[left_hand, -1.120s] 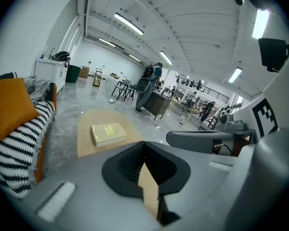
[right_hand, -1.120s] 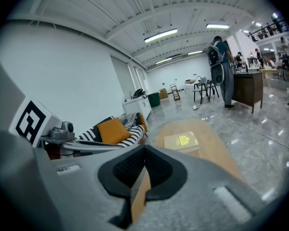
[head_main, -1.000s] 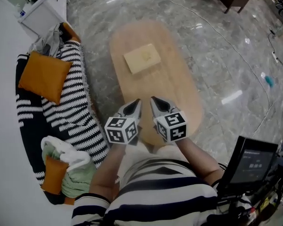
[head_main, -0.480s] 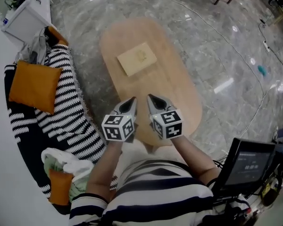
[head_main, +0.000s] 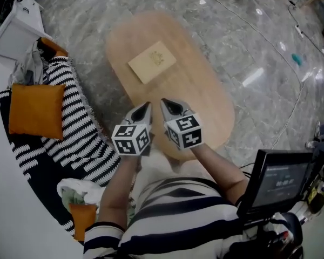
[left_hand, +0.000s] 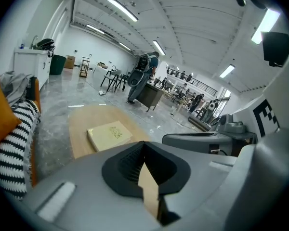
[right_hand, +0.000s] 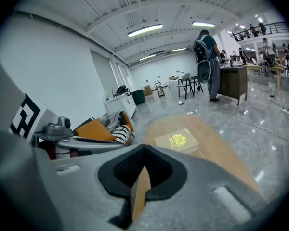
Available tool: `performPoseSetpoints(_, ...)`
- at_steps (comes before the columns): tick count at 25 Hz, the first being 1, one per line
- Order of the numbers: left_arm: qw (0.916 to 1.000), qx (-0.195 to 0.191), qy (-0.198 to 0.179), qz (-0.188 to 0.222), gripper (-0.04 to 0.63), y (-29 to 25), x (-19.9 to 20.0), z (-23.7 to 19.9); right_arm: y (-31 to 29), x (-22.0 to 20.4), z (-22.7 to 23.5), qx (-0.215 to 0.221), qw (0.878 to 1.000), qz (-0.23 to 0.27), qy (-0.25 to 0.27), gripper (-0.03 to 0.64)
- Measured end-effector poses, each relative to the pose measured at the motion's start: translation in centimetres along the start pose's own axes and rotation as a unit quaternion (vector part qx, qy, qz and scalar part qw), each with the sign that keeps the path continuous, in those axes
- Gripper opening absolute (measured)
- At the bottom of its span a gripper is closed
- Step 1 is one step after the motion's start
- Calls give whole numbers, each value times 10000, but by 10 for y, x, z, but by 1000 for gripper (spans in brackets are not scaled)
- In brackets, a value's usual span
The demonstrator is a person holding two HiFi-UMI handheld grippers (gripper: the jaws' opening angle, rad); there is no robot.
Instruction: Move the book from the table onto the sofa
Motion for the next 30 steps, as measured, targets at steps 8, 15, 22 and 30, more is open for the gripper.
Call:
performPoseSetpoints(8,10000,71,36,-14,2,-13,17,-27,-29,15,0,-52,9999,-96,91,-2)
performPoseSetpoints(15,9998,17,28,-171,2,-30,18,-46,-53,17,2,-66,9998,-195,75,-2)
performPoseSetpoints(22,9993,-75,83,-360,2,-45,12,-60,-74,14,12,-201,9994,-267,-47,-2)
performPoseSetpoints(30,9987,-85,183,-470,2,-62,13,-85,-104,12,21,-304,9985,-440,-108,-2)
Point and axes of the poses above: the fingertips, and each gripper's own axes: y backward along the fingers, z to its right, x out of its top, the point moved 2 cm from there along y, backward along the fingers, and after that the axes turned 2 degrees about -z, right-handed, at the moved point
